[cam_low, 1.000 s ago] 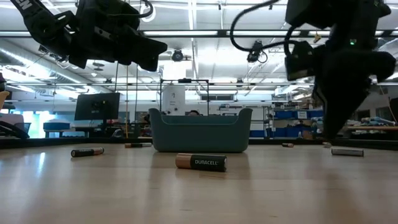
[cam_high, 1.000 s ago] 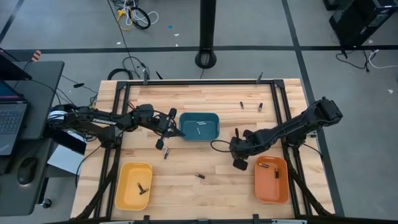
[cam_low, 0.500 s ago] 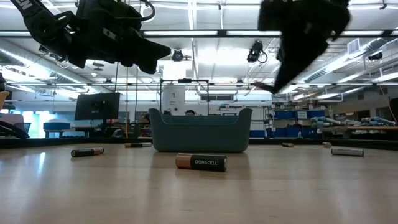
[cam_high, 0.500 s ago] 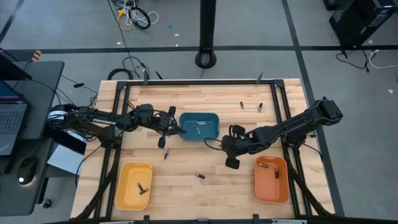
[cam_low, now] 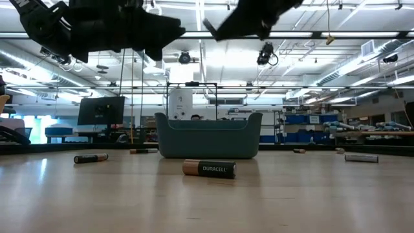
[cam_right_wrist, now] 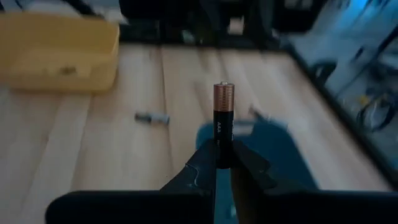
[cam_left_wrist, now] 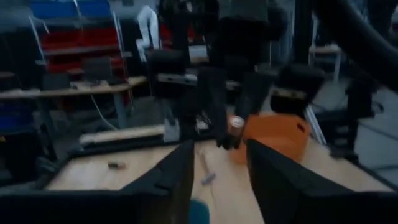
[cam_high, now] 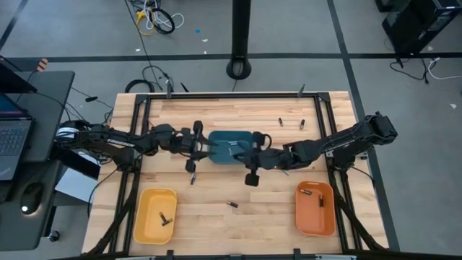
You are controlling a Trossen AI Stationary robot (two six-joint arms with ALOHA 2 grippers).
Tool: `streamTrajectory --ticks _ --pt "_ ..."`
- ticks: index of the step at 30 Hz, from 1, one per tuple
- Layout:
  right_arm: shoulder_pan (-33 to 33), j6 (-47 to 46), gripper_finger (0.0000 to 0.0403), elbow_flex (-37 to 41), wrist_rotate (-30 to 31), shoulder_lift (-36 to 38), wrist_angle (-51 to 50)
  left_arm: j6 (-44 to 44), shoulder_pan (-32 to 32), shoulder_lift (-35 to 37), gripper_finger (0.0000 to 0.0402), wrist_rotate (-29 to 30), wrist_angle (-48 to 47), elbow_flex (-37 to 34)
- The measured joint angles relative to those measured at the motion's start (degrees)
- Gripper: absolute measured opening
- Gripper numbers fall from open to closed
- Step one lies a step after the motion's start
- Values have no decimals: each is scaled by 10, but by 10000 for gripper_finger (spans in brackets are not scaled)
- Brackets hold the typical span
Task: Sort batteries
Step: Put the black battery into the yellow bin
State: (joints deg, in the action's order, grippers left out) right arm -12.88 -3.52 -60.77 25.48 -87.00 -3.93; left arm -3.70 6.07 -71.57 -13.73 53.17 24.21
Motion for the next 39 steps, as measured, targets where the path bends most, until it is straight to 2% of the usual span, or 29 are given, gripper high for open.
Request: streamTrajectory --ticks 4,9,16,24,29,39 --pt "2 41 36 0 1 0 50 34 -5 0 187 1 39 0" --pt "2 71 36 0 7 0 82 85 -5 0 204 2 78 1" --pt "2 95 36 0 19 0 108 86 -18 -6 205 11 96 8" --pt "4 107 36 0 19 0 121 72 -25 -104 205 12 105 70" --pt "4 110 36 0 19 0 120 87 -25 -149 205 -28 140 98" --pt "4 112 36 0 19 0 119 79 -33 -162 186 -35 180 104"
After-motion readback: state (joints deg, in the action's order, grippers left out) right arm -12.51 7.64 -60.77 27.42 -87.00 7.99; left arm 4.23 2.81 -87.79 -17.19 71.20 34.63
